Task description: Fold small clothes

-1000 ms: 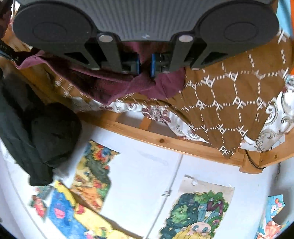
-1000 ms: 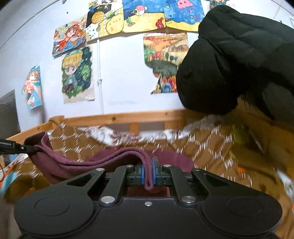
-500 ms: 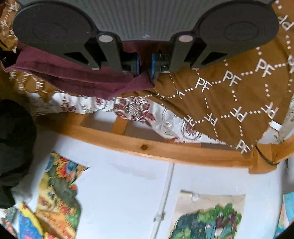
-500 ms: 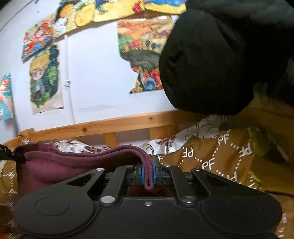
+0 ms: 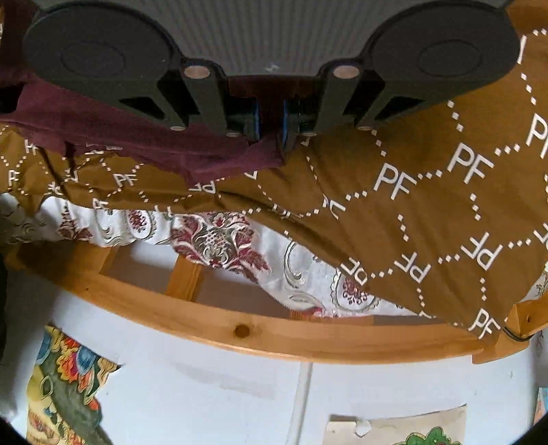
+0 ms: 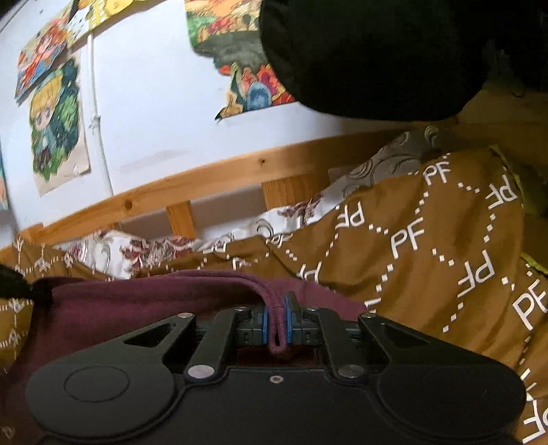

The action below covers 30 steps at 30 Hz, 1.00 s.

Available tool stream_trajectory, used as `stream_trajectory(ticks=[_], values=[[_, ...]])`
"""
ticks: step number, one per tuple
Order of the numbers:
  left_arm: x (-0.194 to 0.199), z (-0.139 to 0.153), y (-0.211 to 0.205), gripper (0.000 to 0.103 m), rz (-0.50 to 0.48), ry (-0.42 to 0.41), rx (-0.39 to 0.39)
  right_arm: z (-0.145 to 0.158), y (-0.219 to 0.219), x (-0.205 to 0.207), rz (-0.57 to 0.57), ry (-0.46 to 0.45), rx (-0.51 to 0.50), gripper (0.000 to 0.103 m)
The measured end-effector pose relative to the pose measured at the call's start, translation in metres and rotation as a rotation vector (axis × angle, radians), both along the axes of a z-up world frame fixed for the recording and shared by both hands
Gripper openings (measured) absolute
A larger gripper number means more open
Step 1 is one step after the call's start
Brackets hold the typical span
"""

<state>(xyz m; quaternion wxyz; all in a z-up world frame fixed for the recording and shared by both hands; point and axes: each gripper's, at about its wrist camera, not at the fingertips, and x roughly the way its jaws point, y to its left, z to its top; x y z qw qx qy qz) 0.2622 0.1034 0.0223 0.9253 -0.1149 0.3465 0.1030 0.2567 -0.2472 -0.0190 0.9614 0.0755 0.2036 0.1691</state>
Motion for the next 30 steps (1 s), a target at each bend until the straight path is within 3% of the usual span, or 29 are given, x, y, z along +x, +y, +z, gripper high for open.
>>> stream_trajectory(ticks=[2, 6, 9, 11, 13, 15, 20, 23, 25, 28, 30], values=[[0.001, -0.007, -0.002, 0.012, 0.009, 0.001, 0.012, -0.001, -0.002, -0.002, -0.004, 0.013, -0.014, 0.020], [0.001, -0.018, 0.000, 0.013, 0.025, 0.006, 0.005, 0.003, -0.009, -0.004, 0.000, 0.006, -0.021, 0.052], [0.001, -0.020, 0.002, 0.015, 0.032, 0.008, -0.025, 0.004, -0.010, -0.008, 0.017, -0.001, -0.033, 0.066], [0.001, -0.019, 0.003, 0.025, 0.019, 0.010, -0.032, 0.001, -0.010, -0.007, 0.025, 0.018, -0.038, 0.068], [-0.002, -0.017, 0.005, 0.061, 0.002, 0.009, -0.043, -0.003, -0.009, -0.006, 0.027, 0.040, -0.039, 0.068], [-0.009, -0.014, 0.006, 0.076, -0.003, -0.011, -0.046, -0.007, -0.008, -0.005, 0.030, 0.057, -0.044, 0.068], [-0.028, -0.013, 0.009, 0.081, -0.047, -0.003, -0.031, -0.013, -0.001, -0.008, 0.034, 0.051, -0.072, 0.063], [-0.041, -0.017, 0.008, 0.070, -0.065, 0.020, -0.011, -0.015, 0.003, -0.010, 0.017, 0.031, -0.101, 0.048], [-0.046, -0.021, 0.005, 0.051, -0.085, 0.042, 0.014, -0.018, 0.005, -0.010, 0.014, 0.028, -0.110, 0.040], [-0.048, -0.026, 0.000, 0.007, -0.098, 0.074, 0.044, -0.024, 0.006, -0.007, 0.016, 0.043, -0.110, 0.018], [-0.049, -0.024, -0.002, 0.005, -0.081, 0.054, 0.060, -0.025, 0.004, -0.006, 0.013, 0.056, -0.095, 0.004]])
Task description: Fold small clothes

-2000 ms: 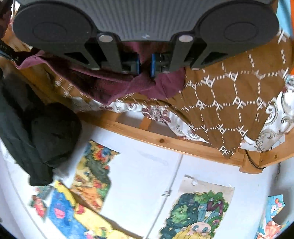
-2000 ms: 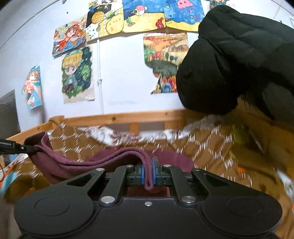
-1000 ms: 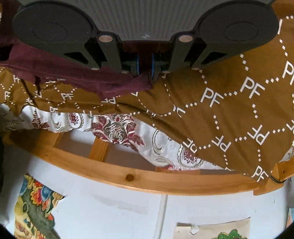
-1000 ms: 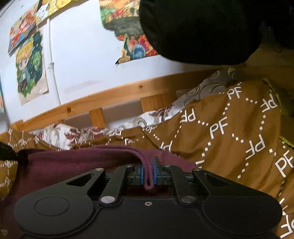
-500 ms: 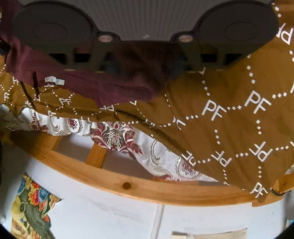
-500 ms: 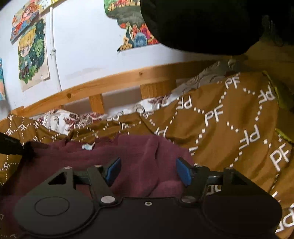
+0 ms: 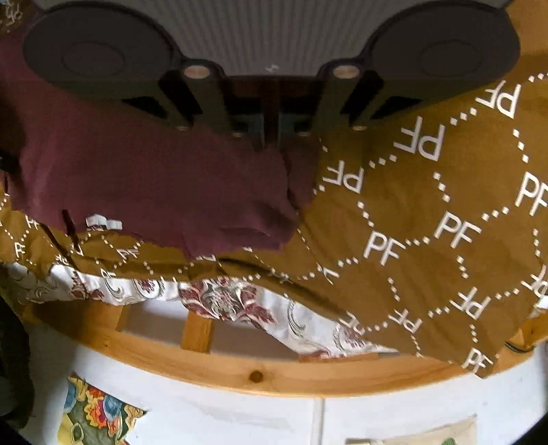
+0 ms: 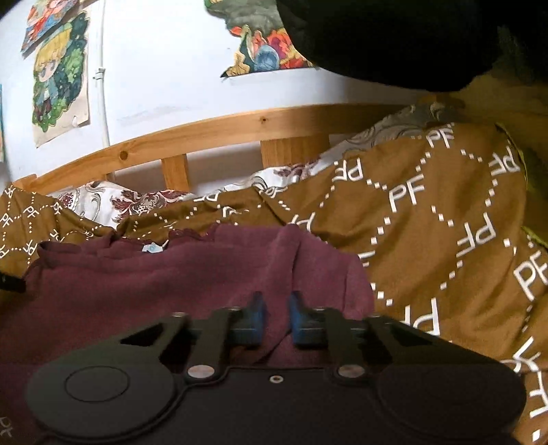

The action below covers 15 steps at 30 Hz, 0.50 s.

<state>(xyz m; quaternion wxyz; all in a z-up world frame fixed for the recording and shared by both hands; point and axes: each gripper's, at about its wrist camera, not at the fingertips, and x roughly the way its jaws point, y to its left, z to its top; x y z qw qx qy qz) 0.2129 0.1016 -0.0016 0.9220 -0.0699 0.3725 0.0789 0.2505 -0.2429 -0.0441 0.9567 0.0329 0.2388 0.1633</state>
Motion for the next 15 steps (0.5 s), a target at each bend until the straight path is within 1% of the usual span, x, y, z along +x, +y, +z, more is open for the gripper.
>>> stream_trajectory(ticks=[1, 3, 6, 8, 9, 10, 11, 12, 13, 15], values=[[-0.001, 0.002, 0.000, 0.004, 0.006, -0.019, -0.001, 0.001, -0.002, 0.000, 0.002, 0.000, 0.020, 0.002], [-0.005, 0.009, 0.000, 0.004, 0.017, -0.083, -0.006, 0.005, -0.005, -0.003, 0.004, -0.023, 0.051, 0.002], [-0.009, 0.020, -0.003, 0.004, 0.023, -0.167, 0.006, 0.018, -0.006, -0.014, -0.020, -0.123, 0.046, 0.002], [-0.010, 0.023, -0.007, 0.004, 0.026, -0.198, 0.034, 0.027, -0.006, -0.022, -0.033, -0.190, 0.045, 0.002], [-0.008, 0.022, -0.009, 0.004, 0.029, -0.192, 0.053, 0.030, -0.005, -0.026, -0.039, -0.224, 0.038, 0.002], [-0.005, 0.018, -0.010, 0.004, 0.030, -0.169, 0.066, 0.031, -0.004, -0.029, -0.044, -0.253, 0.021, 0.002], [-0.002, 0.014, -0.010, 0.004, 0.035, -0.140, 0.072, 0.031, -0.002, -0.029, -0.043, -0.262, 0.003, 0.002], [0.001, 0.008, -0.009, 0.004, 0.047, -0.107, 0.074, 0.030, 0.000, -0.027, -0.041, -0.252, -0.017, 0.002], [0.004, 0.001, -0.006, 0.004, 0.060, -0.074, 0.067, 0.026, 0.000, -0.023, -0.045, -0.218, -0.024, 0.002], [0.006, -0.009, -0.002, 0.004, 0.089, -0.029, 0.040, 0.016, -0.004, -0.014, -0.064, -0.124, 0.008, 0.002]])
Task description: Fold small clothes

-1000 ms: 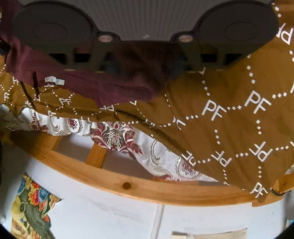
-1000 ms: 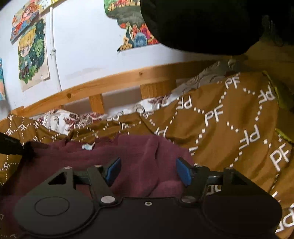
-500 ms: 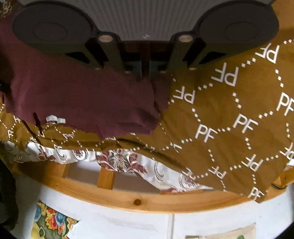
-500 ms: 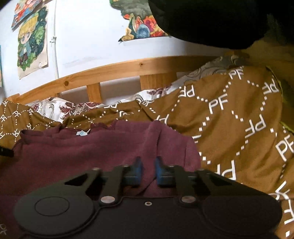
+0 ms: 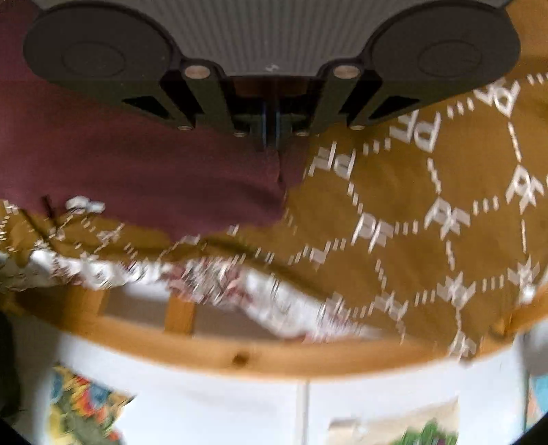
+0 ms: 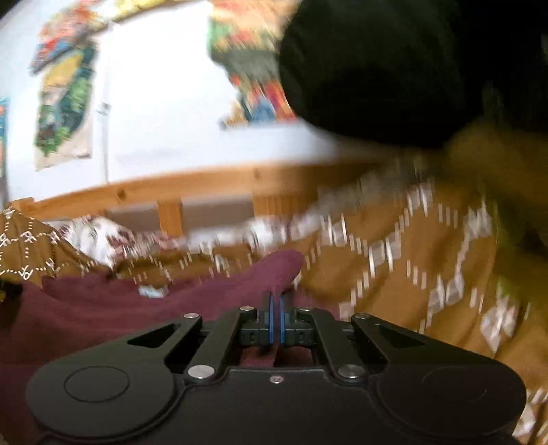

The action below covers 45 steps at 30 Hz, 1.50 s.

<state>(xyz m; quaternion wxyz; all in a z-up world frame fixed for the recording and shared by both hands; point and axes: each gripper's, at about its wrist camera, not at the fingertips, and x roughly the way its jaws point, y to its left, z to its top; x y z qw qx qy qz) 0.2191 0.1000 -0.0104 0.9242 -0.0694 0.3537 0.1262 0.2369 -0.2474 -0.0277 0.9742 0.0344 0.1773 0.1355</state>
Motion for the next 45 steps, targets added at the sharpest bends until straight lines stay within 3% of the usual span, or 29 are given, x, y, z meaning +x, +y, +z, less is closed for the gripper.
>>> stream_trajectory(ticks=[2, 4, 11, 15, 16, 19, 21, 25, 28, 34, 41, 44, 45], values=[[0.000, -0.005, 0.003, 0.004, 0.012, 0.007, -0.018, -0.012, -0.007, 0.009, -0.028, 0.097, 0.037, 0.002], [-0.001, -0.007, 0.002, 0.004, 0.009, 0.010, -0.013, -0.018, -0.011, 0.013, -0.041, 0.136, 0.068, 0.002], [0.000, -0.003, 0.000, 0.010, -0.013, 0.014, -0.016, -0.023, -0.005, 0.013, -0.044, 0.135, 0.041, 0.004], [0.008, 0.007, -0.001, 0.043, -0.073, -0.029, -0.032, -0.021, -0.006, 0.012, -0.044, 0.139, 0.048, 0.012], [0.013, 0.010, -0.002, 0.044, -0.074, -0.037, -0.017, -0.021, -0.005, 0.012, -0.043, 0.137, 0.046, 0.014], [0.034, 0.015, -0.003, 0.045, -0.077, -0.034, 0.023, -0.019, -0.005, 0.011, -0.036, 0.128, 0.036, 0.021], [0.051, 0.012, -0.005, 0.044, -0.072, 0.012, 0.081, -0.019, -0.005, 0.010, -0.033, 0.126, 0.037, 0.022], [0.068, 0.004, -0.006, 0.012, -0.089, 0.035, 0.098, -0.019, -0.006, 0.010, -0.028, 0.126, 0.041, 0.023], [0.067, 0.007, -0.005, 0.008, -0.084, -0.008, 0.082, -0.019, -0.006, 0.010, -0.022, 0.119, 0.045, 0.023], [0.072, 0.017, -0.007, 0.008, -0.080, -0.030, 0.088, -0.013, -0.009, 0.001, -0.072, 0.031, 0.029, 0.002], [0.075, 0.011, -0.005, 0.010, -0.054, 0.008, 0.068, -0.015, -0.009, 0.004, -0.067, 0.069, 0.027, 0.002], [0.074, 0.012, -0.001, 0.019, -0.029, 0.027, 0.043, -0.014, -0.009, 0.005, -0.072, 0.083, 0.025, 0.015], [0.073, 0.012, 0.000, 0.027, -0.019, 0.028, 0.034, -0.014, -0.009, 0.006, -0.075, 0.088, 0.027, 0.017]])
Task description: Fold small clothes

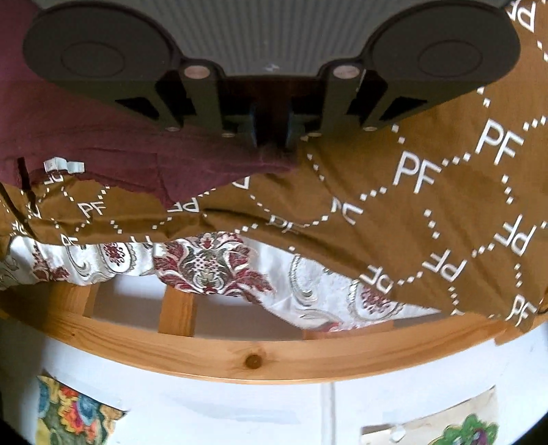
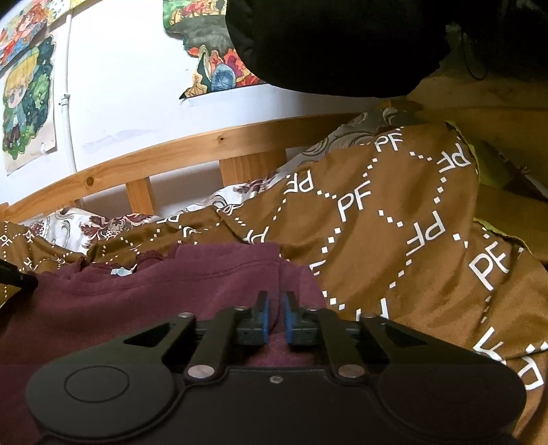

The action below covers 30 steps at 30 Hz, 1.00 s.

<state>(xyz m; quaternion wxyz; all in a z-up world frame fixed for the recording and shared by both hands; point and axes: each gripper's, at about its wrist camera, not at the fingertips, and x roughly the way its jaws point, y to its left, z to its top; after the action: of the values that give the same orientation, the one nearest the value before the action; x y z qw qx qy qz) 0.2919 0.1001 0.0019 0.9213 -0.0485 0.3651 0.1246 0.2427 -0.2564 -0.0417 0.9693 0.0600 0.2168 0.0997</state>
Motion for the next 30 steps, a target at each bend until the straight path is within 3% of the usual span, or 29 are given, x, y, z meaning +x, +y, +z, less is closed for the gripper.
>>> stream_trajectory(ticks=[4, 7, 9, 10, 12, 15, 21, 25, 30], values=[[-0.009, 0.004, 0.003, 0.073, 0.029, -0.011, -0.009, 0.002, 0.002, 0.000, 0.000, 0.012, -0.005, 0.028], [-0.018, 0.011, 0.005, 0.093, 0.059, -0.024, -0.005, 0.006, 0.005, -0.004, 0.006, 0.006, -0.010, 0.046], [-0.025, 0.015, 0.006, 0.098, 0.083, -0.032, -0.015, 0.009, 0.008, -0.006, 0.013, 0.000, -0.008, 0.064], [-0.029, 0.017, 0.007, 0.099, 0.095, -0.034, -0.019, 0.011, 0.008, -0.007, 0.016, -0.004, -0.006, 0.069], [-0.040, 0.021, 0.009, 0.101, 0.117, -0.042, -0.035, 0.016, 0.010, -0.011, 0.019, -0.017, -0.001, 0.087], [-0.067, 0.027, 0.012, 0.102, 0.162, -0.069, -0.074, 0.024, 0.011, -0.019, 0.019, -0.037, 0.009, 0.102], [-0.140, 0.023, 0.020, 0.102, 0.239, -0.174, -0.196, 0.034, 0.011, -0.038, -0.011, -0.035, -0.002, 0.102], [-0.170, 0.010, 0.018, 0.102, 0.228, -0.143, -0.237, 0.035, 0.011, -0.056, -0.034, -0.017, -0.011, 0.102], [-0.184, -0.003, 0.006, 0.102, 0.148, -0.093, -0.227, 0.031, 0.021, -0.082, -0.044, 0.010, -0.047, 0.102]])
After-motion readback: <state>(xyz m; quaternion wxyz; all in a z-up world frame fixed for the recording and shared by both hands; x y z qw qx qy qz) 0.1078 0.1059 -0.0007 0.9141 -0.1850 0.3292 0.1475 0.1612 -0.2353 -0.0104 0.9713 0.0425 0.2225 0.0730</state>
